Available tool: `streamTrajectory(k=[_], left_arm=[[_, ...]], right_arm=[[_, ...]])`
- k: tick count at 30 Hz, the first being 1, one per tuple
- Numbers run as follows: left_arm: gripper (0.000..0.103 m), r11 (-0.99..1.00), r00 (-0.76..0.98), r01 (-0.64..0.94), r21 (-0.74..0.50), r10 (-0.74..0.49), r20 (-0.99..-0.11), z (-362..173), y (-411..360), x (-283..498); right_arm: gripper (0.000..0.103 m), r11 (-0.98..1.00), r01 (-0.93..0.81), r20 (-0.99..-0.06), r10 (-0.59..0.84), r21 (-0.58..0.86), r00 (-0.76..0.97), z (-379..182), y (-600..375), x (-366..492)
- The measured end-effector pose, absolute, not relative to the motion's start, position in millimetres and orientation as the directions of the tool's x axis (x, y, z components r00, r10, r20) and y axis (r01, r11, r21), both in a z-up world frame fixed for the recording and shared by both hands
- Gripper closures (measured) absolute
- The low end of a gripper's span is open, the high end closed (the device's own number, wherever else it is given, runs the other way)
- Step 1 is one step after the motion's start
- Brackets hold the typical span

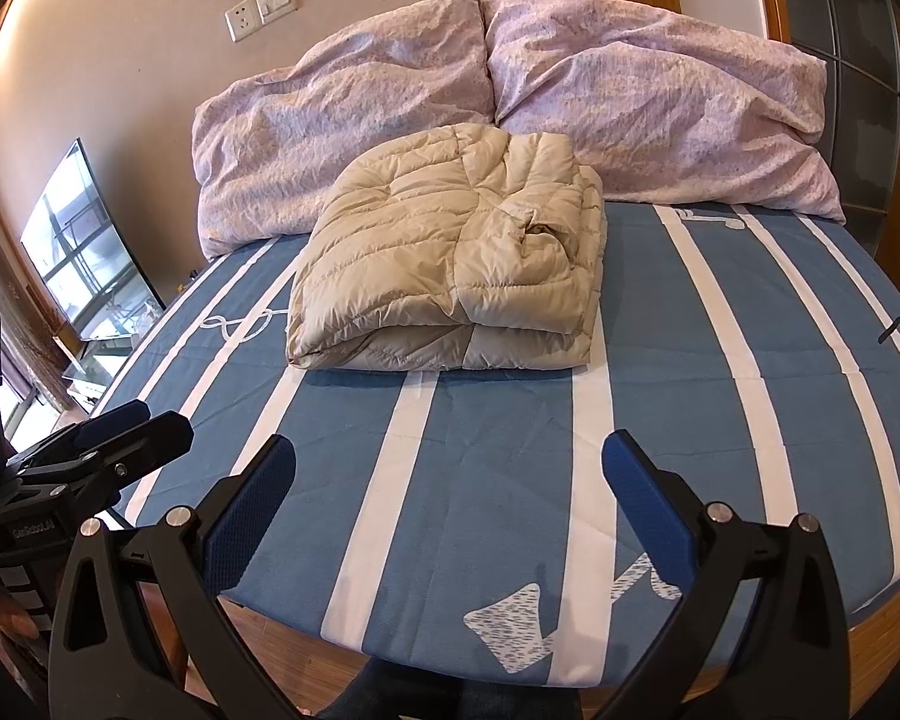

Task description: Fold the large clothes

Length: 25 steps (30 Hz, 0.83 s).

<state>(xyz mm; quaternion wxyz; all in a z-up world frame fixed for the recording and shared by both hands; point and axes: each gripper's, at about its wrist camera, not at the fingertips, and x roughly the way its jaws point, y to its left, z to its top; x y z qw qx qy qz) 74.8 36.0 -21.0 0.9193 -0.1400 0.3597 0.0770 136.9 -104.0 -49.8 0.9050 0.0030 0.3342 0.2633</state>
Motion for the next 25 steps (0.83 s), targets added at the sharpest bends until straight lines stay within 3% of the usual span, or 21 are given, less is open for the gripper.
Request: streamTrajectory(k=[25], left_arm=[[0.002, 0.949, 0.725, -0.240, -0.206, 0.034, -0.688, -25.1, 34.4, 77.2]], right_arm=[[0.001, 0.859, -0.478, -0.607, 0.481, 0.182, 0.633, -53.0, -101.1, 133.5]])
